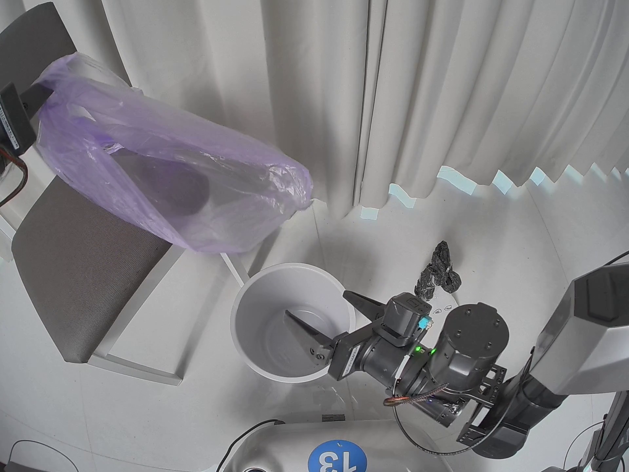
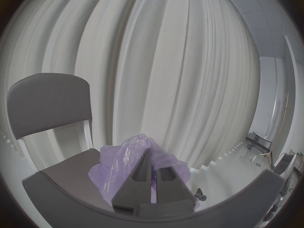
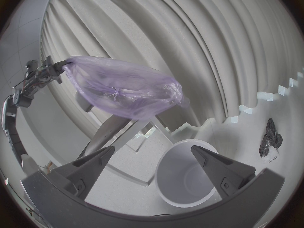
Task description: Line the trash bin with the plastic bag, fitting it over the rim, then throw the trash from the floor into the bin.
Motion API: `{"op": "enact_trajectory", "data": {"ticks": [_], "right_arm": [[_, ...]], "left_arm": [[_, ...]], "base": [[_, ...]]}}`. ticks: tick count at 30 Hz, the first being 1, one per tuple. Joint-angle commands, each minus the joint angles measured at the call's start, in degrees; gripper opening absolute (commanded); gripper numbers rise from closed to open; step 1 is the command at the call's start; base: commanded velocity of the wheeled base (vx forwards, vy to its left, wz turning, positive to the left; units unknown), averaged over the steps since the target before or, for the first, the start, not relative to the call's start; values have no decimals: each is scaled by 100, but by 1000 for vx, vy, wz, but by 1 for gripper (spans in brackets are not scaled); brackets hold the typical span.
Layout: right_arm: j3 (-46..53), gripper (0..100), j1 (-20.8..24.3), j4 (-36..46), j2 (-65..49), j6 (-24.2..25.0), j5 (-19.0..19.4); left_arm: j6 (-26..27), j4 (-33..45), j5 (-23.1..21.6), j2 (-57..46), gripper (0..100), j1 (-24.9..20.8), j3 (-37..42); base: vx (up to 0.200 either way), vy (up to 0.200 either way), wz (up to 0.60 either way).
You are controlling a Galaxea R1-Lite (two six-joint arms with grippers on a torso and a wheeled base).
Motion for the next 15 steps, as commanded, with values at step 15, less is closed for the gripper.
{"op": "enact_trajectory", "data": {"ticks": [15], "right_arm": [[-841, 100, -154, -102, 894, 381, -503]], "left_arm": [[-11, -40, -22, -283, 0, -109, -161]], "base": [[0, 0, 0]]}}
